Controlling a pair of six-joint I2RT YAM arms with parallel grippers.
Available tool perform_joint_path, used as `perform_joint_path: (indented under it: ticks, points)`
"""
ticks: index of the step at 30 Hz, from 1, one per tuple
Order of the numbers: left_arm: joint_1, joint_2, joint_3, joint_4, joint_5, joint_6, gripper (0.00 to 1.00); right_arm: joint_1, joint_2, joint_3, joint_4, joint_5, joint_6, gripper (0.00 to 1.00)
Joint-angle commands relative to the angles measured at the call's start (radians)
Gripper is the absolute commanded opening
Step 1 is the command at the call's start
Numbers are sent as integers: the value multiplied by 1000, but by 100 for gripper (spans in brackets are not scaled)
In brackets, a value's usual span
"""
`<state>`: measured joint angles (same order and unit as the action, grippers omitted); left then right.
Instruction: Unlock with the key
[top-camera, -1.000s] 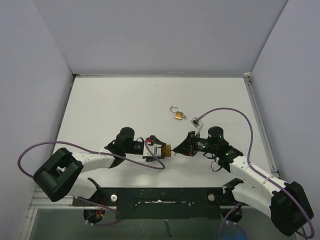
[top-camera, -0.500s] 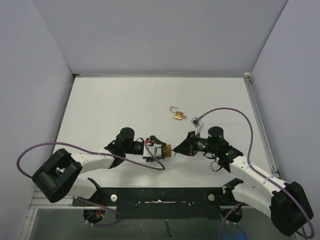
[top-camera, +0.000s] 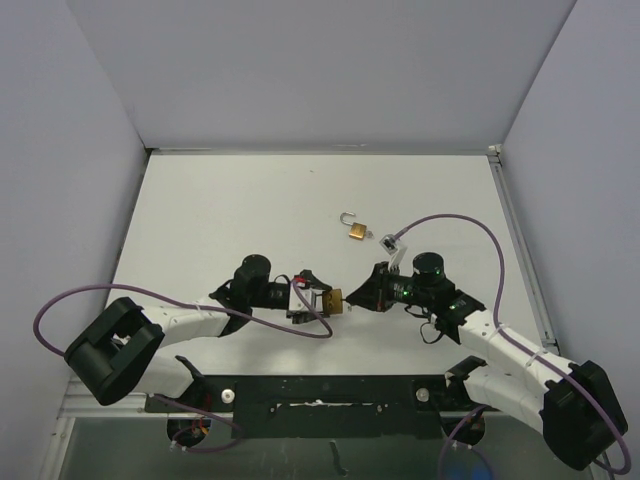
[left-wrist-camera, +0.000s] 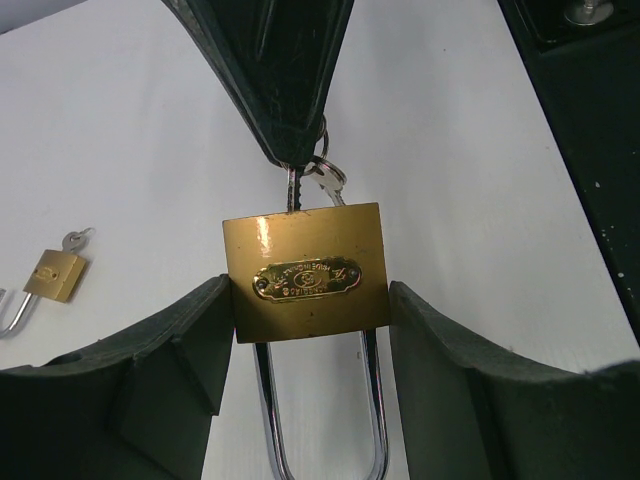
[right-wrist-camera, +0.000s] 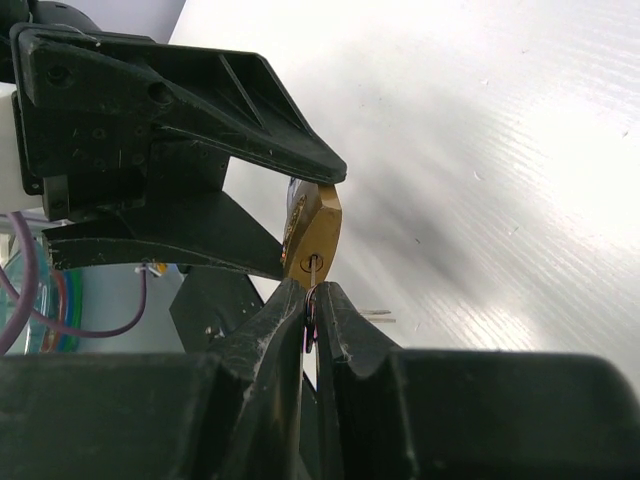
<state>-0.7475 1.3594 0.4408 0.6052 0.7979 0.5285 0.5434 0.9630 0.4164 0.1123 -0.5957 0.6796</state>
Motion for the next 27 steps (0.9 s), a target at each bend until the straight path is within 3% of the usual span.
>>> perform_joint_path:
  ticks: [1,9,19,27]
  points:
    - [-12,-36,78,138,-4,-64,0,19,-6,50,-3,28,-23,0]
    - [-15,-32,66,207,9,-79,0,24,-1,48,13,29,-7,0]
    - [-24,-33,-23,440,-15,-56,0,27,9,43,48,9,4,0]
    - [-30,-28,13,389,20,-19,0,29,31,71,32,-4,-8,0]
